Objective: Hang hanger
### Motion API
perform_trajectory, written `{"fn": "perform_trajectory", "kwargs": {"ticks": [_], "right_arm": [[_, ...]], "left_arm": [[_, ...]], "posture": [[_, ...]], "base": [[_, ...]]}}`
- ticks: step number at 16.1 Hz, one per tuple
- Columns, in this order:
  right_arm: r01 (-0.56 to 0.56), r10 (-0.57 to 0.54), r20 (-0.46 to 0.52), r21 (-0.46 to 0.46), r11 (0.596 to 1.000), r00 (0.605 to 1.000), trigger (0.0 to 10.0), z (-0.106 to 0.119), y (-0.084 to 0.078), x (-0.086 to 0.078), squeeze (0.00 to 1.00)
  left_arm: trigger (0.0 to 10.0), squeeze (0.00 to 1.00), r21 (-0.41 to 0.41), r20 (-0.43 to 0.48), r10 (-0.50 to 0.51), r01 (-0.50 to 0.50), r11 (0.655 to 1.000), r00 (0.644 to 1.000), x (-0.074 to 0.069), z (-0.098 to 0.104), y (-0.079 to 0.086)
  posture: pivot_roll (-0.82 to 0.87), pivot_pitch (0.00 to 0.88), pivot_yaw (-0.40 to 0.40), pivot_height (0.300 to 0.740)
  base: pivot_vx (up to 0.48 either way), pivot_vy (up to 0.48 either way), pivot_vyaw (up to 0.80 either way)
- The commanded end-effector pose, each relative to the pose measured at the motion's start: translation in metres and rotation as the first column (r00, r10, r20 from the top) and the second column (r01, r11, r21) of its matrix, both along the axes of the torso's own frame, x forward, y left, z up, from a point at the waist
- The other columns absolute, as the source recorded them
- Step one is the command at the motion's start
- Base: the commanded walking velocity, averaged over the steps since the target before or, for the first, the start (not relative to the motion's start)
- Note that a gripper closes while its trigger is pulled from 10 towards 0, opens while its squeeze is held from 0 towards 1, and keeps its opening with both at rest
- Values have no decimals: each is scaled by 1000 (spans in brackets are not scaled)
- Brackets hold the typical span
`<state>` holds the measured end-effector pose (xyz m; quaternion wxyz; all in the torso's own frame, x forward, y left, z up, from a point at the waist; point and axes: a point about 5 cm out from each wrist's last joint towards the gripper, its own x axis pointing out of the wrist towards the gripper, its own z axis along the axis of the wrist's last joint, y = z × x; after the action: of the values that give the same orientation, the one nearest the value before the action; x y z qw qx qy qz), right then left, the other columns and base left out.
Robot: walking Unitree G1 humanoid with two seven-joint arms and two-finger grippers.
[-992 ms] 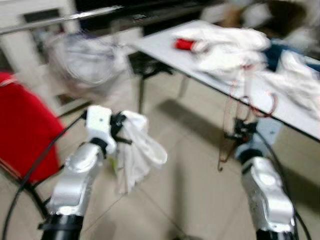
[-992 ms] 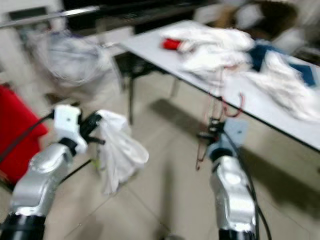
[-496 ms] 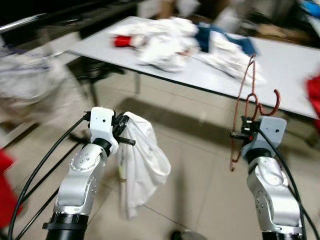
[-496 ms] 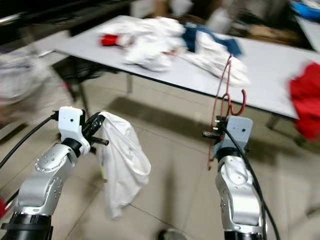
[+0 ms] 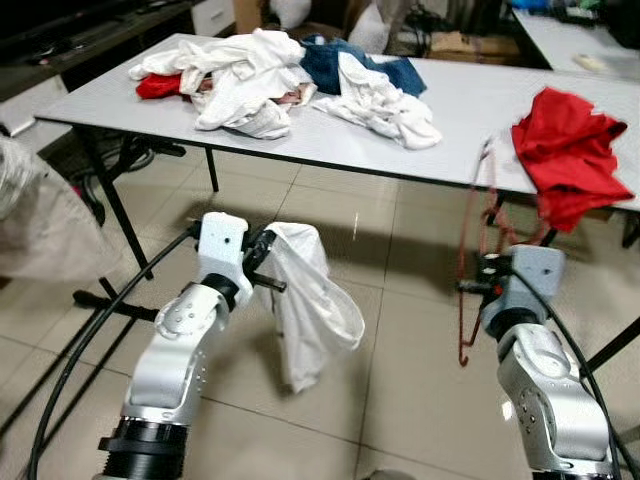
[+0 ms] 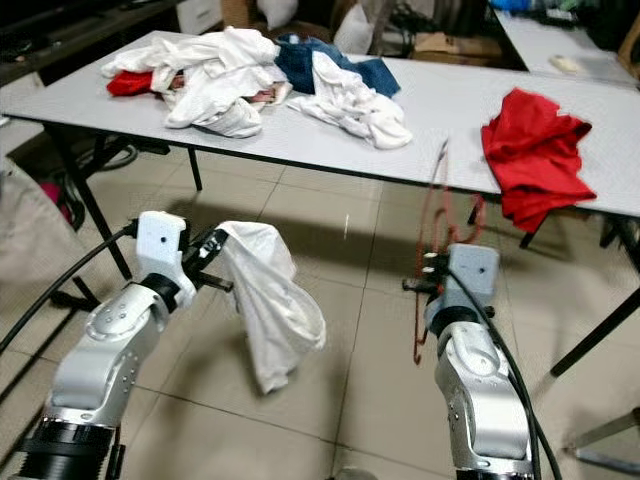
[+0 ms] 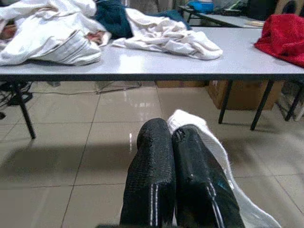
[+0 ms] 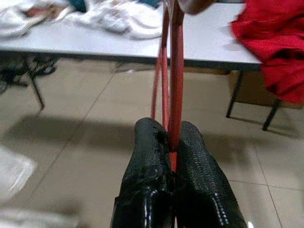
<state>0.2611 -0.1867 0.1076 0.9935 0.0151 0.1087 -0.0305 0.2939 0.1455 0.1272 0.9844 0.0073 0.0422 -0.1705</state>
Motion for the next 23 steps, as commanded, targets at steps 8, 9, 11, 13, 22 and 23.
{"fn": "perform_trajectory", "kwargs": {"ticks": [8,9,11,13,22,23], "right_arm": [[-116,115,-55,-17,993,992,10000,5,12,-2,0],[-120,118,-61,-28,992,991,10000,5,12,-3,0],[-111,109,-70,-25,993,992,10000,4,11,-4,0],[-114,112,-69,-30,993,991,10000,6,11,-3,0],[-147,144,-47,-62,987,988,10000,14,14,0,0],[-149,146,-46,-65,987,988,10000,15,14,0,0]], "left_arm": [[10000,0,-4,21,18,-18,1000,1000,0,3,2],[10000,0,2,26,9,-9,1000,1000,0,3,1],[10000,0,-18,43,12,-11,1000,999,1,5,-1],[10000,0,-18,26,24,-24,1000,999,2,5,0],[10000,0,-60,24,-2,3,998,1000,5,6,-2],[10000,0,-64,23,2,0,998,1000,5,6,-2]], "posture": [[-154,0,2,740],[-156,0,4,740],[-161,0,6,740],[-162,0,7,740],[-165,0,8,740],[-166,0,8,740]], "base": [[0,-299,0],[0,-255,-500],[0,0,-638],[0,0,-800],[91,0,-240],[304,0,0]]}}
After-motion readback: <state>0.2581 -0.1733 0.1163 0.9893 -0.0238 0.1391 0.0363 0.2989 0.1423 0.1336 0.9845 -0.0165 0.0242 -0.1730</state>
